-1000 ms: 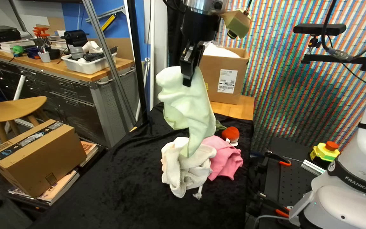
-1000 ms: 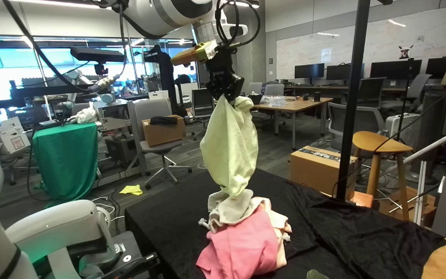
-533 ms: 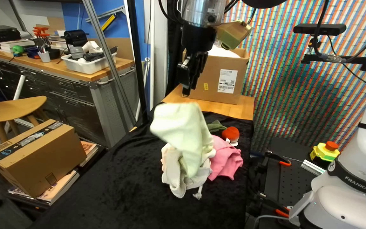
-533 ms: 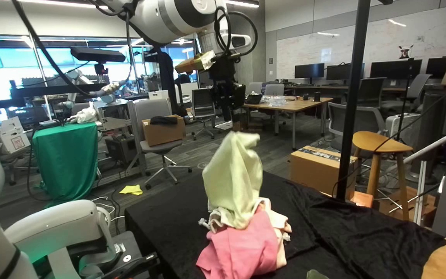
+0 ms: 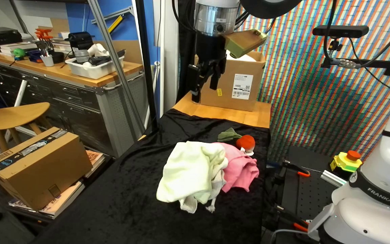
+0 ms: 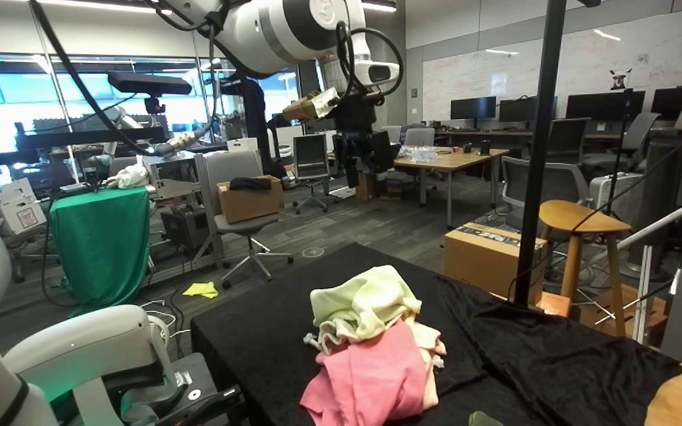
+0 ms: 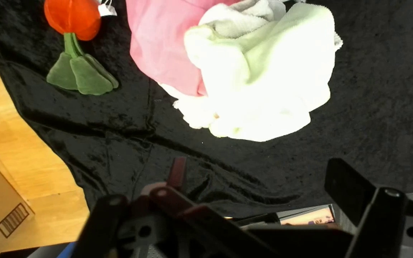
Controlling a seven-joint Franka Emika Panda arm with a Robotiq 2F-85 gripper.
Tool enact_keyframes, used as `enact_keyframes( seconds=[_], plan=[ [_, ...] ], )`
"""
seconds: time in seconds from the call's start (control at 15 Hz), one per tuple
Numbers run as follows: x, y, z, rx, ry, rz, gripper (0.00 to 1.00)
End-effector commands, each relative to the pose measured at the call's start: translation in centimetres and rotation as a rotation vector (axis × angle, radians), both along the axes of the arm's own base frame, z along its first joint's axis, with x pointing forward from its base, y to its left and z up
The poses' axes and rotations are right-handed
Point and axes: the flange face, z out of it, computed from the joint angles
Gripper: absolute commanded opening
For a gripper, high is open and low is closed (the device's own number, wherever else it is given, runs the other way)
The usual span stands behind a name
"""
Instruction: Pile up all the objects on the table.
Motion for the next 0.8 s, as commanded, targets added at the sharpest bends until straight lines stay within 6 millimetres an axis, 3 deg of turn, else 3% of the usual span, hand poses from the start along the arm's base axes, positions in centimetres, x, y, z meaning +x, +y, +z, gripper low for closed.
enact_keyframes(
  seconds=[0.0, 0.33, 0.73],
  plan=[
    [0.1, -1.0, -0.1, -0.003, -0.022, -0.065, 1.00],
    [-0.1, -2.7, -1.9, 0.043, -0.010, -0.142, 1.00],
    [0.4, -6.3, -5.2, 0.151, -0.006, -0.387, 1.00]
  ],
)
